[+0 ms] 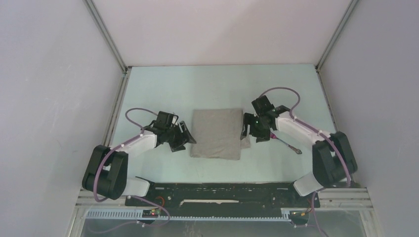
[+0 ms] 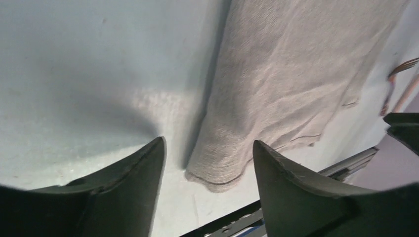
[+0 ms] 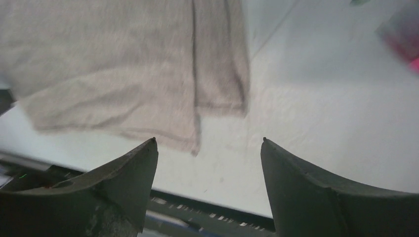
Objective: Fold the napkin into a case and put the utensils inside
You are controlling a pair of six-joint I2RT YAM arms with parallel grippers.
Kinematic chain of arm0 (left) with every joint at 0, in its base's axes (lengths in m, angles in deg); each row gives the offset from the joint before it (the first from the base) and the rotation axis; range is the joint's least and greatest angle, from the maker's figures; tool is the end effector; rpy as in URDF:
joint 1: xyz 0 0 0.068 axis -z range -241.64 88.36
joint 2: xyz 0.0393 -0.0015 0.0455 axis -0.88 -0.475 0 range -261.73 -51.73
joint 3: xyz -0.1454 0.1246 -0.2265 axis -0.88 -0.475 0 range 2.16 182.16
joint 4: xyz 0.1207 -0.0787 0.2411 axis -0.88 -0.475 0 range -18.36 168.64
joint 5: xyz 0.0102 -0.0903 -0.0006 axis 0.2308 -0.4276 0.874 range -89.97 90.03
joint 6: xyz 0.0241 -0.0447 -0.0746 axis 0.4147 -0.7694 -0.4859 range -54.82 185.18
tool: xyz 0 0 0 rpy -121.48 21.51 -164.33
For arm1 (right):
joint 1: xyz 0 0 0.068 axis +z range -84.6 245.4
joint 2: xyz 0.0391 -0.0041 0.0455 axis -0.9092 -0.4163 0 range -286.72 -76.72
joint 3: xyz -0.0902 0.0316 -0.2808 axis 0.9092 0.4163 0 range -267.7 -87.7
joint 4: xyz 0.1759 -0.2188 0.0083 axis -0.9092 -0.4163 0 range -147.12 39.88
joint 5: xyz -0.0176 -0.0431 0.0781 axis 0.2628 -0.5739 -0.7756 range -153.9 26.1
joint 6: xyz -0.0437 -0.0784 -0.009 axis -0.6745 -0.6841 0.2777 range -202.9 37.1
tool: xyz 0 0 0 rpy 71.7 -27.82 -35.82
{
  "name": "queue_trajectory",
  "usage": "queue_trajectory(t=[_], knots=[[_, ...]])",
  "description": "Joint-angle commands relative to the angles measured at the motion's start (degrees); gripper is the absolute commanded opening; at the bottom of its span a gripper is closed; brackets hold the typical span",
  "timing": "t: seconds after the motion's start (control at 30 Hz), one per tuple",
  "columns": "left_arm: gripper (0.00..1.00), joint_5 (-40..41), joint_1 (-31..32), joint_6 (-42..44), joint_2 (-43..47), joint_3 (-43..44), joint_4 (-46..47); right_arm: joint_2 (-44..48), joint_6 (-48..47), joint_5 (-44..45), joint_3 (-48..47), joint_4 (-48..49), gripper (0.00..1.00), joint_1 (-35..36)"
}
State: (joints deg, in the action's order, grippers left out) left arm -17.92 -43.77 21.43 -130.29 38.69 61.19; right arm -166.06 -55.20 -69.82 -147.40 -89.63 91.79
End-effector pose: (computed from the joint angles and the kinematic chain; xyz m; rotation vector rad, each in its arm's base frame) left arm 0.2557 -0.1085 0.1332 -0.4991 2.7003 -0.7556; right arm 0.2938 0.1550 0.1787 0.0055 2.8412 0.3685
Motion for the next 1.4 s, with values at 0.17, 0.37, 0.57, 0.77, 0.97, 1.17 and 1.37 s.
queue_trajectory(t=[0.17, 0.37, 0.57, 0.77, 0.97, 1.17, 1.37], knots=[[0.56, -3.66, 1.54, 1.93, -2.75, -4.65, 2.07, 4.91, 35.03, -11.28, 11.98, 13.43, 0.83, 4.3], [0.59, 0.41, 1.74, 0.97, 2.94, -7.91, 0.84, 1.72, 40.78, -6.04, 12.02, 8.96, 0.77, 5.37], [0.65, 0.63, 2.03, -1.27, 9.18, -12.45, 2.67, 1.3, 47.96, -3.63, 12.72, 7.46, 0.73, 7.33], [0.59, -2.1, 2.37, -0.38, 6.33, -13.35, 6.07, -1.91, 52.8, -5.41, 11.96, 5.99, 0.67, 7.97], [0.42, -0.31, 2.44, -0.02, 6.92, -14.74, 5.68, -3.78, 55.74, -3.22, 9.71, -2.05, 0.59, 9.1], [0.32, 0.62, 2.43, 0.89, 6.05, -15.44, 5.81, -4.46, 57.78, -2.86, 9.69, -2.78, 0.57, 10.31], [0.34, -0.57, 2.46, 1.1, 6.11, -15.93, 6.82, -4.57, 59.54, -1.48, 9.69, -1.36, 0.57, 10.44]])
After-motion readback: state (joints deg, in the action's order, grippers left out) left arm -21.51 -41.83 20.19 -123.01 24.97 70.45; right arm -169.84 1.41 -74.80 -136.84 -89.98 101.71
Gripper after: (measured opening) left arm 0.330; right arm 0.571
